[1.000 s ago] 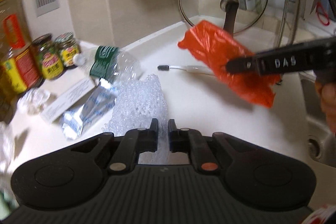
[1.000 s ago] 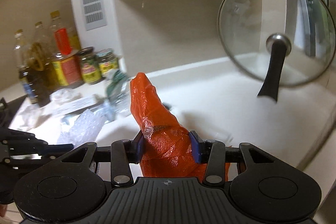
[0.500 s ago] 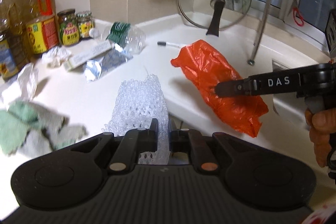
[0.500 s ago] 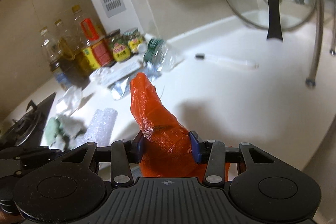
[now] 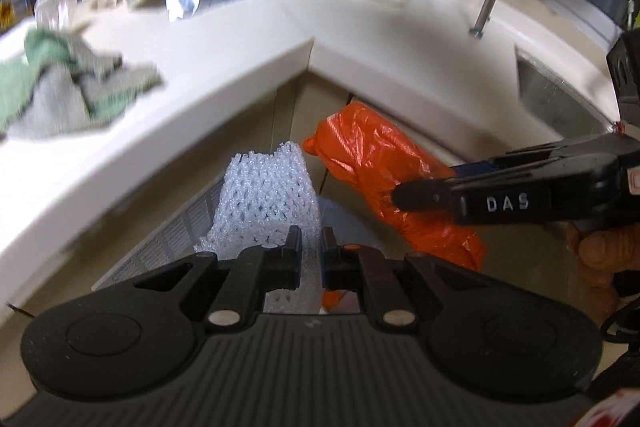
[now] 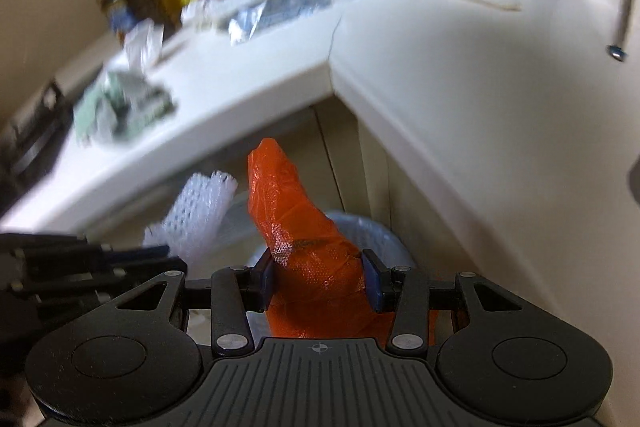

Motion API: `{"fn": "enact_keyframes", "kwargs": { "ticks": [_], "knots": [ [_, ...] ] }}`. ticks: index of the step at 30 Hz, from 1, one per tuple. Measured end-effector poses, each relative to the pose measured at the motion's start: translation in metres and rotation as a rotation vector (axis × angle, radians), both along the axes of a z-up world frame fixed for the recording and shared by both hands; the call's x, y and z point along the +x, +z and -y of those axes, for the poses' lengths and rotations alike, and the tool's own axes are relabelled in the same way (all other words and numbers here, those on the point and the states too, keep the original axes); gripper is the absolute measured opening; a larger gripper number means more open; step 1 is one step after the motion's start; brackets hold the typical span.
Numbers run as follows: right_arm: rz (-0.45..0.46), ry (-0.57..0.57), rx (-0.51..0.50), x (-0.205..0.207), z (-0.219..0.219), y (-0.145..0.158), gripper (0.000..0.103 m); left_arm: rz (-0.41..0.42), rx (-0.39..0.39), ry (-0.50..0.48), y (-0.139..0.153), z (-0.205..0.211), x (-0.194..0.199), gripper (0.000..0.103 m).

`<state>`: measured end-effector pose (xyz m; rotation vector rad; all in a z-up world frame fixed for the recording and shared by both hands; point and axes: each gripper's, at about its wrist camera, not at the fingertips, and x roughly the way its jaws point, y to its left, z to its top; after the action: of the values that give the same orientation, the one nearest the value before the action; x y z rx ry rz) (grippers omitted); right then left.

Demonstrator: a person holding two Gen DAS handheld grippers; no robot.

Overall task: Collect trash
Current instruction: 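Carry the red bag and bubble wrap down over the wastebasket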

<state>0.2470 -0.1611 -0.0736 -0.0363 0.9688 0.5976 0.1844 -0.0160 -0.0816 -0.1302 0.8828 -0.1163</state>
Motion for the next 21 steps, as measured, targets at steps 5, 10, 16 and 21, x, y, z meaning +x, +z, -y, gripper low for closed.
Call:
{"fn": "enact_keyframes", "kwargs": {
  "ticks": [5, 10, 16, 21],
  "knots": [
    [0.080, 0.175, -0.120, -0.001, -0.017, -0.039, 0.044, -0.039, 0.038, -0.035, -0.031, -0.003, 0.011, 0.008],
    [0.111, 0.293, -0.214, 0.007, -0.025, -0.078, 0.044, -0.071, 0.067, -0.085, -0.055, -0.002, 0.027, 0.008],
    [0.127, 0.395, -0.364, 0.013, -0.039, -0.121, 0.044, -0.131, 0.103, -0.182, -0.090, 0.003, 0.046, 0.008],
    [0.126, 0.441, -0.439, 0.019, -0.042, -0.145, 0.044, -0.182, 0.121, -0.235, -0.117, 0.005, 0.060, 0.008]
  ]
}}
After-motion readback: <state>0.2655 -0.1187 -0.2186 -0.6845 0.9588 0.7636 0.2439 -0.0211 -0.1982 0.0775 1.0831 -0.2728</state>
